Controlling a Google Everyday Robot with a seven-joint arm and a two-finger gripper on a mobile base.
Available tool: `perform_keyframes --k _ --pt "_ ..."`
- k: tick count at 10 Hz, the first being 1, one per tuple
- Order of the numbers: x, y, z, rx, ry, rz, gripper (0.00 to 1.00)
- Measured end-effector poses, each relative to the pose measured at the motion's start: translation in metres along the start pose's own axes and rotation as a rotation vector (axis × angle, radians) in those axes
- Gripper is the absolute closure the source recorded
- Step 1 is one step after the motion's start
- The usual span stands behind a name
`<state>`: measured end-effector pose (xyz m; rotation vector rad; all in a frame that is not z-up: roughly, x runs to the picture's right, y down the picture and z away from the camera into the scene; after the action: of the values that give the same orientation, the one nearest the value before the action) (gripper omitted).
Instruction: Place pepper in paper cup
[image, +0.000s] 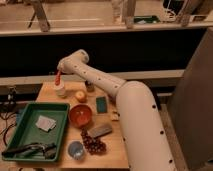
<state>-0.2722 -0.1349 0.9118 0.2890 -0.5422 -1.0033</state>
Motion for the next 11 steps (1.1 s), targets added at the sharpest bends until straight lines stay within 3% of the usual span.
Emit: perform_keyframes --k 5,11 --pt "0.001 0.007 0.008 -0.003 -0.015 -0.007 0.98" --pt "-0.002 0.004 0.016 0.056 -0.049 -0.071 0.98"
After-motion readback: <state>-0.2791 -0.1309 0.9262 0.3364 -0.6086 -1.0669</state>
